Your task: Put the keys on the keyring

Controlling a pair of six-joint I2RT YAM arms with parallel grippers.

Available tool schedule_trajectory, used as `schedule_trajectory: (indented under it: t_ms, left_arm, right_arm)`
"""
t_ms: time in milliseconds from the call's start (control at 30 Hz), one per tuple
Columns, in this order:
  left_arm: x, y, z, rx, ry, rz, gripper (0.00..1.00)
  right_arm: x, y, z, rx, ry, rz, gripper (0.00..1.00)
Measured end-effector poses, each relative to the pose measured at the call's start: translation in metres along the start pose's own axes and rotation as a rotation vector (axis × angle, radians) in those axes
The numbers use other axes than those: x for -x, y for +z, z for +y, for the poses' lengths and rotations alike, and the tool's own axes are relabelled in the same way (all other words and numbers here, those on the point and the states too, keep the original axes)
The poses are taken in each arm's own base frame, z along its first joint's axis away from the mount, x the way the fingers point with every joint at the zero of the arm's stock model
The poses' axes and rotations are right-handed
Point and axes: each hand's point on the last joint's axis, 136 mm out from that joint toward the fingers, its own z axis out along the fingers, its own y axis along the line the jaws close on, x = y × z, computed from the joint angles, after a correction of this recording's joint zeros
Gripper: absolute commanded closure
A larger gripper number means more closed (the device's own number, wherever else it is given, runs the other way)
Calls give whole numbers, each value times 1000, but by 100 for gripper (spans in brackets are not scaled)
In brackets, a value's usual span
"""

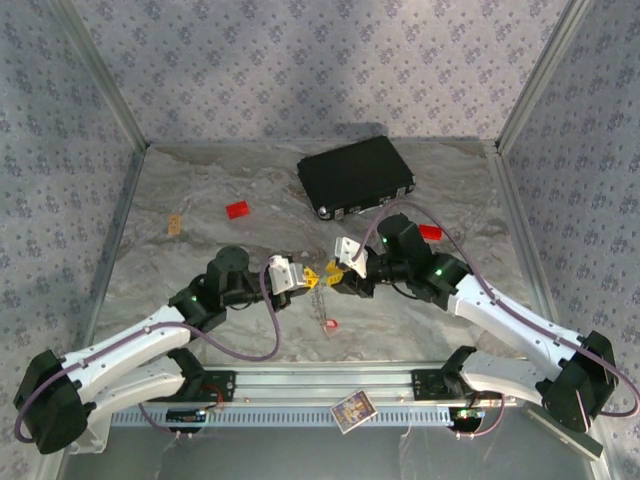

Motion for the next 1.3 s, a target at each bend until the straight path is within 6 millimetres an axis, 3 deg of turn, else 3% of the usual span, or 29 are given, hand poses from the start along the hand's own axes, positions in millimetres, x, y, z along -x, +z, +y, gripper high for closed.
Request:
schedule_trajectory:
  t_ms: [467,533,600,667,933,967,1067,1300]
  left_arm:
    - [8,0,-2,-16,9,-40,100]
    - [8,0,-2,-17,8,-40,100]
    - [8,0,-3,-18,6,-42,100]
    - [10,0,-3,-24,8,-50,100]
    - [11,0,-3,-24,6,-55,100]
    - [11,0,-3,-23,6,-54,99]
    - [10,0,-2,-15,6,-49,80]
    - [3,-1,7,26,7,28,79]
  right_arm:
    - [11,0,5,36,2,-54,92]
    - [11,0,5,37,2,-54,90]
    - [12,0,5,39,3,-55,81]
    - [12,0,5,39,6,-57,80]
    - [11,2,6,43,4,-53,100]
    - [11,2,6,42,1,-52,100]
    - [10,2,4,36,-6,-43,100]
    - [10,1,3,13,-54,56,100]
